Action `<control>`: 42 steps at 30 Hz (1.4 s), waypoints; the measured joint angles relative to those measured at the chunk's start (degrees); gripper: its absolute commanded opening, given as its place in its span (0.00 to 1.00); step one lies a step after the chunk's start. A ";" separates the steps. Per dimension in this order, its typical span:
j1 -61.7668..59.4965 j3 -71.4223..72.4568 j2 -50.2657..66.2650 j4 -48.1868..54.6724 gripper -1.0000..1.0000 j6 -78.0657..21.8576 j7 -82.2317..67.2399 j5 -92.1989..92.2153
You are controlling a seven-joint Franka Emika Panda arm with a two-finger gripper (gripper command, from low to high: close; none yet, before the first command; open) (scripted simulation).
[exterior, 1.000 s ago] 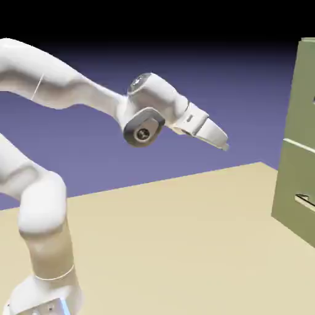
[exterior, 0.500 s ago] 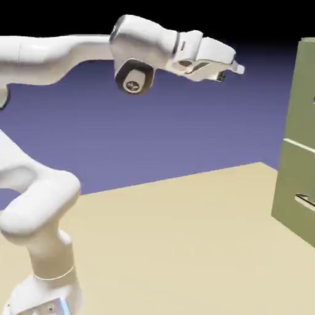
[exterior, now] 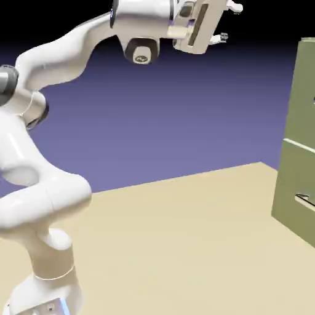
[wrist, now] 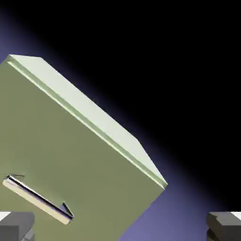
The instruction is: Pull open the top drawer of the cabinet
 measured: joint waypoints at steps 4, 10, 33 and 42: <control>-8.13 4.91 -2.73 4.52 0.50 -2.24 -9.97 9.57; -20.32 12.27 -6.81 11.31 0.50 -5.61 -24.92 23.92; -60.98 34.59 -19.45 39.44 0.50 -12.21 -66.16 65.49; -63.65 35.06 -19.89 43.78 0.00 -10.58 -64.81 65.33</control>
